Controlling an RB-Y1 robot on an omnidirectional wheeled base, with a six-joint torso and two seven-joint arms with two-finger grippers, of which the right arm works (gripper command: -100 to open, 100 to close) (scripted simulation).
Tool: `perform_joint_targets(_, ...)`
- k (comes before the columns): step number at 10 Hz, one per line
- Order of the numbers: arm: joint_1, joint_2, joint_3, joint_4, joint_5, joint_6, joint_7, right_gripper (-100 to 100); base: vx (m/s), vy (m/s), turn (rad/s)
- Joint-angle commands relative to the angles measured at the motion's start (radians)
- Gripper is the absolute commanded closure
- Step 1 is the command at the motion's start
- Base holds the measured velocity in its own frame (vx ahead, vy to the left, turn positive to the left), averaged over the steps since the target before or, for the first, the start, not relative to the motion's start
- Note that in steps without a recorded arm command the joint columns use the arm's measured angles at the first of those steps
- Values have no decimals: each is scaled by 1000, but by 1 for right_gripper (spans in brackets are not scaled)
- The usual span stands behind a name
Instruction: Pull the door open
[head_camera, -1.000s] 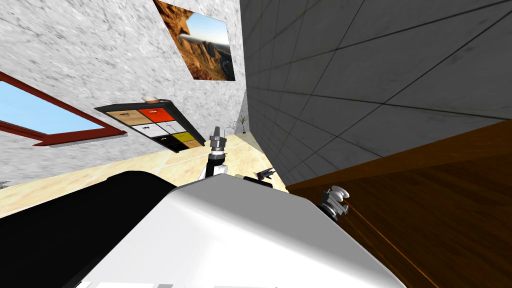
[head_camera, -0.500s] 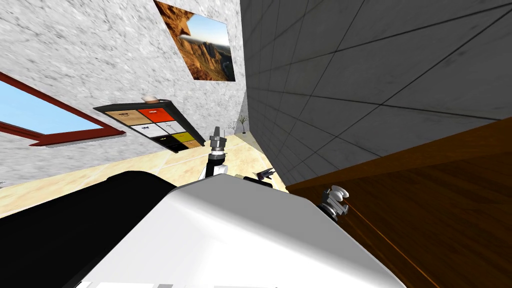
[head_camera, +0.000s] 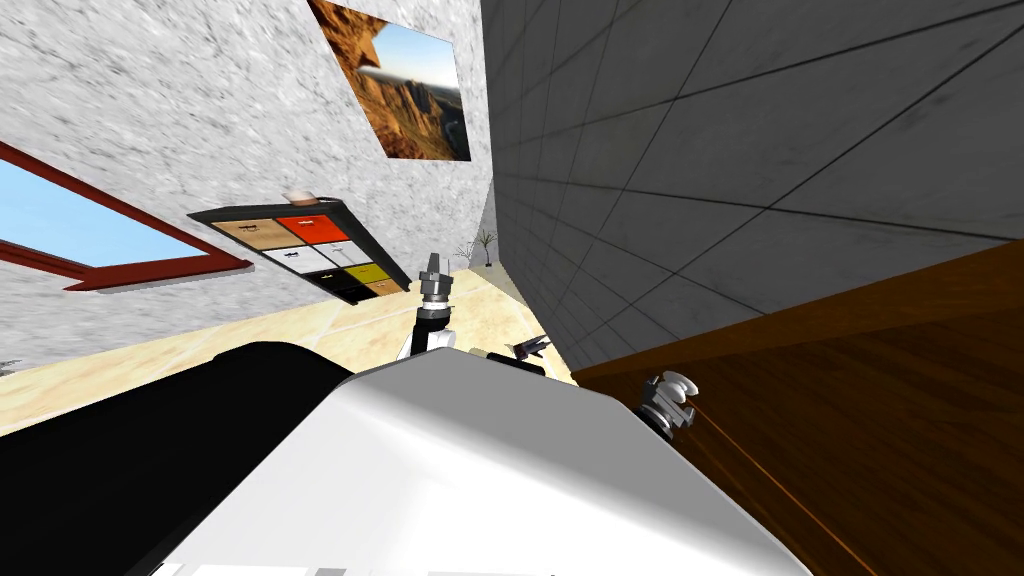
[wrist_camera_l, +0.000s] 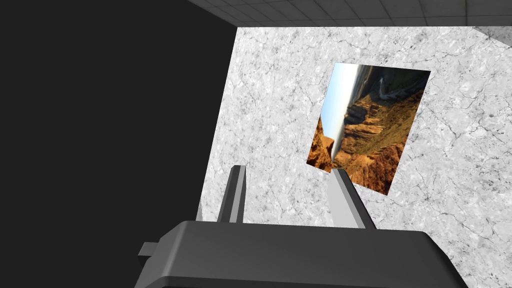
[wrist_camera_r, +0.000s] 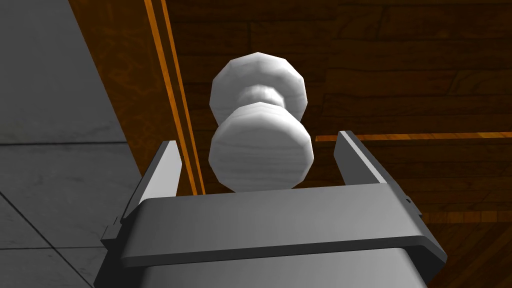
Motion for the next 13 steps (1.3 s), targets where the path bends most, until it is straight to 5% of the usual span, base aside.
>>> perform_joint_targets(1, -6, 2, 18, -14, -23, 2, 28, -100, -66, -47, -20)
perform_joint_targets(5, -33, 6, 73, -35, -90, 2, 94, -100, 0, -56, -42)
perform_joint_targets(6, -25, 8, 63, -38, -79, 1, 84, -100, 16, -33, -3)
perform_joint_targets(7, -25, 8, 63, -38, -79, 1, 84, 100, -1, 8, 27)
perform_joint_targets(13, -25, 6, 73, -44, -72, 5, 80, 100, -13, 14, 1)
